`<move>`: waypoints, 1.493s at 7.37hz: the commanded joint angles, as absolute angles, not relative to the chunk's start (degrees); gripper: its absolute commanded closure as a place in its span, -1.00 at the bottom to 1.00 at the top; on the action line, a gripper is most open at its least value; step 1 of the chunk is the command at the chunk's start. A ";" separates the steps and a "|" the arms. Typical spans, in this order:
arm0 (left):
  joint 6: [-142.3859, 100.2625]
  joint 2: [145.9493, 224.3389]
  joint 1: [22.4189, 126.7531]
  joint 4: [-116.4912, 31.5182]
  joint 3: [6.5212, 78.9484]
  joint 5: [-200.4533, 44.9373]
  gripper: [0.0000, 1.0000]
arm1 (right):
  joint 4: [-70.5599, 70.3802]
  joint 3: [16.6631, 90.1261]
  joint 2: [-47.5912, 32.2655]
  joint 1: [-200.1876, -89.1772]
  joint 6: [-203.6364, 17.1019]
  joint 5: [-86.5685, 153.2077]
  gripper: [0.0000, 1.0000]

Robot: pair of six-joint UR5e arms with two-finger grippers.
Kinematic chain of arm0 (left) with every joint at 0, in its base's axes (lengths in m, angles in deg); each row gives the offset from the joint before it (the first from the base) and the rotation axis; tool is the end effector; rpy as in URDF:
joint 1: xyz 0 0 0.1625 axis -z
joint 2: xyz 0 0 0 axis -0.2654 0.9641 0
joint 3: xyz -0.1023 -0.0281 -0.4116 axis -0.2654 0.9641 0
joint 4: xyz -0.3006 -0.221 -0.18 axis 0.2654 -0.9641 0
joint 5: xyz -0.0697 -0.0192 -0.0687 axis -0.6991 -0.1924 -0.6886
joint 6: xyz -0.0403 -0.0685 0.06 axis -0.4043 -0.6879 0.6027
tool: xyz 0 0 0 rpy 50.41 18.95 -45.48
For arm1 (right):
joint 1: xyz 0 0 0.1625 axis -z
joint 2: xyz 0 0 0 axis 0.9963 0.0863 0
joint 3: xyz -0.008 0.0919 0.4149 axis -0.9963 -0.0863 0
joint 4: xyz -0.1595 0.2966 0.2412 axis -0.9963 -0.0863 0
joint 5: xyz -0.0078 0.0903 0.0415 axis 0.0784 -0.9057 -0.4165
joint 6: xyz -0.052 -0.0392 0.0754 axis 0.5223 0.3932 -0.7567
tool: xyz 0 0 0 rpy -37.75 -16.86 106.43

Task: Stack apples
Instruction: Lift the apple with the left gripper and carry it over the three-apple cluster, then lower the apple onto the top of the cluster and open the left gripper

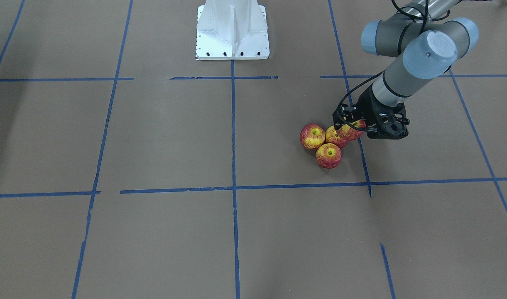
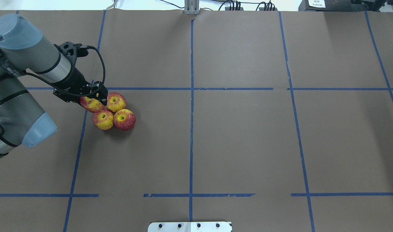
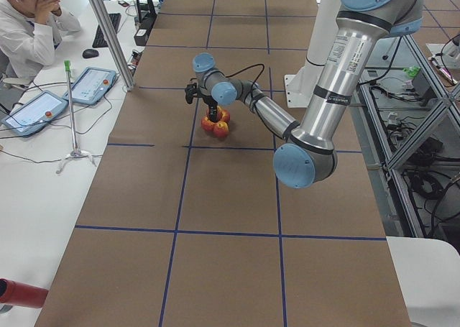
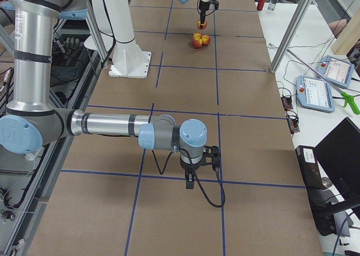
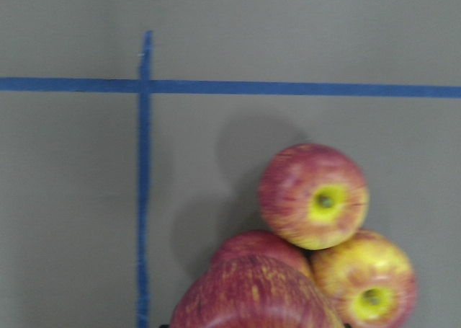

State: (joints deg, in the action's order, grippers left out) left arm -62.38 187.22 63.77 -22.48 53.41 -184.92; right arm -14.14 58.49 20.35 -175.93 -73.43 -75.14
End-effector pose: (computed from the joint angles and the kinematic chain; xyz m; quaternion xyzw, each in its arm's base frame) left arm 0.3529 -0.5041 0.3384 -0.0244 0.4457 -0.0002 0.8949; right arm 0.0740 -0.4322 0.6580 0.0080 -0.3540 -0.0182 0.9350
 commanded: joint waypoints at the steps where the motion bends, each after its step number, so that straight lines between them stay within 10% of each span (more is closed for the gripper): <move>1: -63.11 188.40 61.28 -22.54 51.35 -181.12 1.00 | -14.13 58.49 20.35 -175.93 -73.43 -75.14 -1.00; 11: -66.27 189.28 58.46 -24.38 50.73 -179.18 1.00 | -14.13 58.49 20.35 -175.93 -73.43 -75.14 -1.00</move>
State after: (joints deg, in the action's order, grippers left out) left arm -66.26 189.39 58.43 -24.38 50.59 -179.61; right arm -14.13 58.49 20.35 -175.93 -73.43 -75.14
